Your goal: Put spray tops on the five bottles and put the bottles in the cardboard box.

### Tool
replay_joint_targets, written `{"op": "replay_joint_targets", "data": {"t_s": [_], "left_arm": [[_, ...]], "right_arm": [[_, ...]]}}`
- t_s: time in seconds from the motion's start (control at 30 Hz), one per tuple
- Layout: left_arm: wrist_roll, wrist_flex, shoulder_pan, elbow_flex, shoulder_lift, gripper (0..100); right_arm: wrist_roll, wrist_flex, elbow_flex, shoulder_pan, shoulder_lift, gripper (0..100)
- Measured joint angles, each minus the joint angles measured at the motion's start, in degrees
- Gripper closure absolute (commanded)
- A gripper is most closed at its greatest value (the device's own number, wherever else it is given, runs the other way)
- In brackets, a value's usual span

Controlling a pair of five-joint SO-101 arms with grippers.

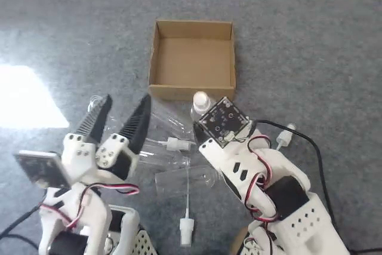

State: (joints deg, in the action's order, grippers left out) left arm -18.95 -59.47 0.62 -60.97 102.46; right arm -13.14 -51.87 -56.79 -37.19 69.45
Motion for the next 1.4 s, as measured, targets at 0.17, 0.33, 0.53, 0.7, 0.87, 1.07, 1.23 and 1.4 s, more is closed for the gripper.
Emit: {"op": "replay_joint_targets", "data": {"t_s": [0.17, 0.33, 0.53, 0.7, 0.87, 1.07, 1.23, 1.4], "left_arm": [[-2.5, 0.0, -4.7, 0.0, 0.0, 76], [-2.8, 0.0, -5.5, 0.0, 0.0, 76], [-3.2, 0.0, -6.3, 0.0, 0.0, 76], [-3.2, 0.0, -6.9, 0.0, 0.0, 76], [-3.2, 0.0, -6.9, 0.0, 0.0, 76], [-3.2, 0.0, -6.9, 0.0, 0.0, 76], [-3.2, 0.0, -6.9, 0.0, 0.0, 76], [-3.2, 0.0, -6.9, 0.0, 0.0, 76]], "right_arm": [[0.0, 5.2, 0.0, 0.6, 0.0, 86.5], [0.0, 13.8, 0.0, 0.6, -5.5, 86.5], [0.0, 17.8, 9.1, 0.7, -20.1, 86.5], [0.0, 18.2, 22.3, 0.6, -35.4, 86.4], [0.0, 18.3, 33.7, 0.7, -49.5, 86.2], [0.0, 18.3, 45.5, 2.7, -62.2, 86.1], [0.0, 18.3, 55.2, 3.8, -72.4, 86.1], [0.0, 18.3, 65.5, 3.8, -83.4, 86.2]]}}
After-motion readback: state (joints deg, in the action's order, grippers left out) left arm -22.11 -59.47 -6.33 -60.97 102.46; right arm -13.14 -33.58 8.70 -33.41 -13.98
